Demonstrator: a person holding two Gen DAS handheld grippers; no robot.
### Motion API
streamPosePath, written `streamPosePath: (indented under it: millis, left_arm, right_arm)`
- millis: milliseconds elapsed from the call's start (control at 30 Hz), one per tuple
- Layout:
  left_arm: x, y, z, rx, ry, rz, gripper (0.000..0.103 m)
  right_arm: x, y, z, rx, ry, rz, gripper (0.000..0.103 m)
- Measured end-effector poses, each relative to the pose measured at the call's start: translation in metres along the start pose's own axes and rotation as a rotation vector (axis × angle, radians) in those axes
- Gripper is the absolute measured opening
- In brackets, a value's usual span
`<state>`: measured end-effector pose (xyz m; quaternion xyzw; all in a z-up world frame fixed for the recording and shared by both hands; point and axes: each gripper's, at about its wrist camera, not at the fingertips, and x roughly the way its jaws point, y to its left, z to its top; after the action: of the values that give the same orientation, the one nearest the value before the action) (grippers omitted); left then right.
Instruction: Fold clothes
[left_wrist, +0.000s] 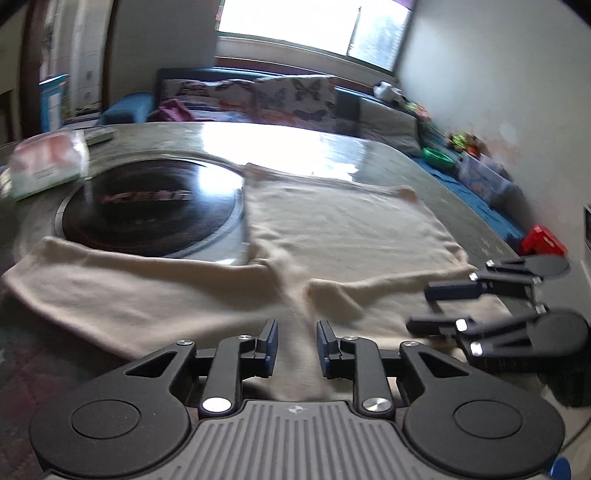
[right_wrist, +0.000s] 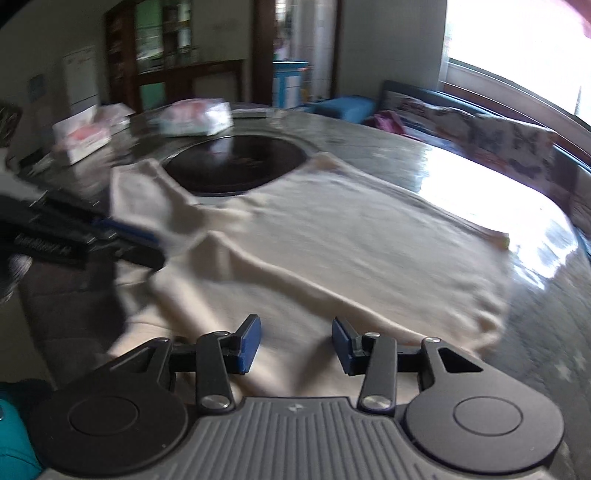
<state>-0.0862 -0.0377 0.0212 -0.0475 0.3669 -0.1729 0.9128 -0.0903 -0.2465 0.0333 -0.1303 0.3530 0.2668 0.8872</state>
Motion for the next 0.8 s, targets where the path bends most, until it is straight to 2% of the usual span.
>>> streamPosePath:
  millis: [100, 233, 300, 467, 600, 800]
  left_arm:
    - [-0.004, 0.02, 0.002, -0.059, -0.018, 0.059, 0.032]
    - [-0.011, 0.053, 0.006, -0.145, -0.061, 0.204, 0.035]
    - [-0.014, 0.07, 0.008, -0.187, -0.084, 0.286, 0.04]
    - [-0.018, 0.108, 0.012, -0.277, -0.12, 0.467, 0.045]
    - [-0.019, 0.133, 0.011, -0.353, -0.131, 0.54, 0.045]
    - [-0.018, 0.146, 0.012, -0.391, -0.146, 0.545, 0.045]
  right_arm:
    - [0.004, 0.017, 0.007, -0.054, -0.006, 0.026, 0.043]
    - [0.01, 0.036, 0.014, -0.108, -0.014, 0.065, 0.043]
    - [0.012, 0.042, 0.016, -0.126, -0.013, 0.077, 0.044]
    - [0.014, 0.047, 0.02, -0.128, -0.015, 0.096, 0.044]
    - [0.008, 0.044, 0.021, -0.118, -0.023, 0.09, 0.045]
    - [0.002, 0.037, 0.021, -0.092, -0.025, 0.075, 0.045]
